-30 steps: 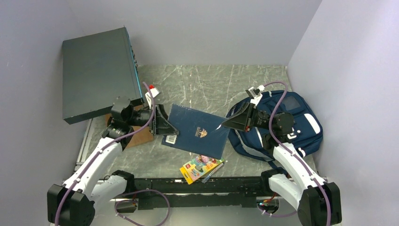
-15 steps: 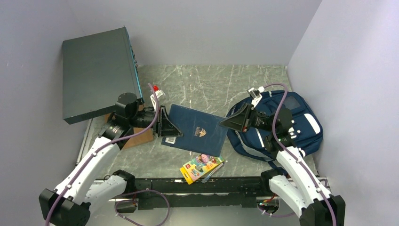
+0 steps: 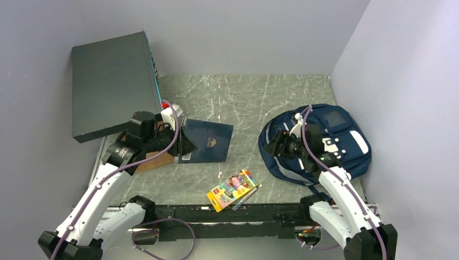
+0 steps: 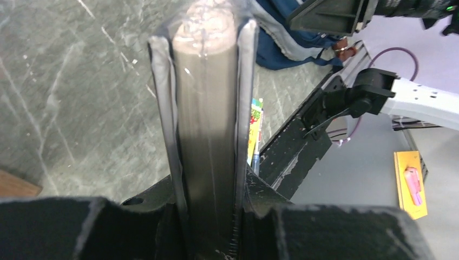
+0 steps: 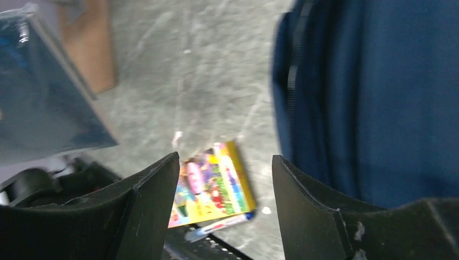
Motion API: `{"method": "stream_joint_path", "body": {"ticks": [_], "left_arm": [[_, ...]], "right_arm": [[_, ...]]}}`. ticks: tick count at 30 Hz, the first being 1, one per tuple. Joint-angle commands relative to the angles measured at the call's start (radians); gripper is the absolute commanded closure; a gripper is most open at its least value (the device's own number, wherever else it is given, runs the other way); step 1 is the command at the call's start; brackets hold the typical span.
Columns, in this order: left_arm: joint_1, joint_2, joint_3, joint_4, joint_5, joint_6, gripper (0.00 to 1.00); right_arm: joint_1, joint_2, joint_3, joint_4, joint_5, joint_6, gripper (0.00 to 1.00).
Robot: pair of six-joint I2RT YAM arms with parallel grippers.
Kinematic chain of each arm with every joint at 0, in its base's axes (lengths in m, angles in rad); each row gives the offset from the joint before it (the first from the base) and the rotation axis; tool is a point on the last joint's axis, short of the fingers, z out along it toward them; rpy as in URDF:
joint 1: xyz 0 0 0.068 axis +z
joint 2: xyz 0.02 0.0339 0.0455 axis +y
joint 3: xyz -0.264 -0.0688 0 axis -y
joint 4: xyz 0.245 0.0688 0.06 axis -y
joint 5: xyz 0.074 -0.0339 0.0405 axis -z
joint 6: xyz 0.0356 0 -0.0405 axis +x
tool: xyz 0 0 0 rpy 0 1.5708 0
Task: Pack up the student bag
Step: Pick up the book from the center of the board, then place the book in the student bag.
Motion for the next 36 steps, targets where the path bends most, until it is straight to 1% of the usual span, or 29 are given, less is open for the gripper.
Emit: {"method": "stream_joint_path", "body": {"ticks": [1, 3, 4, 6, 8, 10, 12, 13, 15, 16, 17, 19, 20, 21, 25, 28, 29, 30, 31, 34, 36], "left_arm": [[0.0, -0.022, 0.056, 0.082, -0.011, 0.026, 1.0], [0.0, -0.019, 0.05, 0.088, -0.011, 0.022, 1.0], [0.0, -0.017, 0.048, 0.089, -0.017, 0.021, 1.0], [0.0, -0.012, 0.044, 0.087, -0.029, 0.019, 1.0], [0.0, -0.005, 0.041, 0.084, -0.039, 0.014, 1.0], [0.0, 0.003, 0.039, 0.081, -0.049, 0.012, 1.0], [0.0, 0.009, 0.042, 0.075, -0.053, 0.016, 1.0], [0.0, 0.011, 0.045, 0.071, -0.052, 0.018, 1.0], [0.0, 0.012, 0.047, 0.068, -0.05, 0.02, 1.0], [0.0, 0.01, 0.047, 0.067, -0.049, 0.021, 1.0], [0.0, 0.008, 0.046, 0.068, -0.046, 0.021, 1.0], [0.0, 0.006, 0.043, 0.068, -0.046, 0.021, 1.0], [0.0, 0.006, 0.041, 0.068, -0.046, 0.021, 1.0], [0.0, 0.005, 0.04, 0.067, -0.046, 0.022, 1.0], [0.0, 0.003, 0.036, 0.072, -0.042, 0.018, 1.0], [0.0, 0.003, 0.036, 0.077, -0.033, 0.014, 1.0], [0.0, 0.005, 0.038, 0.076, -0.032, 0.013, 1.0], [0.0, 0.005, 0.04, 0.073, -0.029, 0.014, 1.0], [0.0, 0.007, 0.044, 0.07, -0.027, 0.015, 1.0], [0.001, 0.003, 0.053, 0.059, -0.026, 0.017, 1.0], [0.0, -0.003, 0.053, 0.056, -0.027, 0.013, 1.0]], "right_arm": [[0.003, -0.012, 0.146, -0.207, 0.302, -0.16, 0.34], [0.031, -0.004, 0.191, -0.231, 0.367, -0.167, 0.33], [0.06, 0.01, 0.217, -0.258, 0.423, -0.165, 0.33], [0.152, 0.065, 0.273, -0.321, 0.591, -0.156, 0.33], [0.264, 0.149, 0.328, -0.388, 0.759, -0.14, 0.31], [0.346, 0.25, 0.381, -0.445, 0.846, -0.124, 0.3], [0.403, 0.353, 0.42, -0.495, 0.928, -0.1, 0.3], [0.425, 0.417, 0.438, -0.521, 0.977, -0.084, 0.3], [0.457, 0.497, 0.47, -0.573, 1.067, -0.056, 0.33], [0.47, 0.529, 0.484, -0.598, 1.102, -0.044, 0.36], [0.48, 0.558, 0.495, -0.614, 1.131, -0.039, 0.41], [0.489, 0.593, 0.503, -0.626, 1.15, -0.046, 0.53], [0.49, 0.605, 0.504, -0.623, 1.14, -0.053, 0.58], [0.49, 0.615, 0.501, -0.614, 1.127, -0.065, 0.59], [0.489, 0.643, 0.473, -0.565, 1.064, -0.094, 0.59], [0.489, 0.675, 0.466, -0.549, 1.066, -0.098, 0.59], [0.49, 0.687, 0.468, -0.545, 1.066, -0.103, 0.59], [0.489, 0.696, 0.47, -0.539, 1.064, -0.11, 0.62], [0.489, 0.705, 0.471, -0.533, 1.066, -0.113, 0.66], [0.489, 0.7, 0.465, -0.493, 1.06, -0.136, 0.84], [0.489, 0.671, 0.474, -0.476, 1.115, -0.138, 1.0]]}}
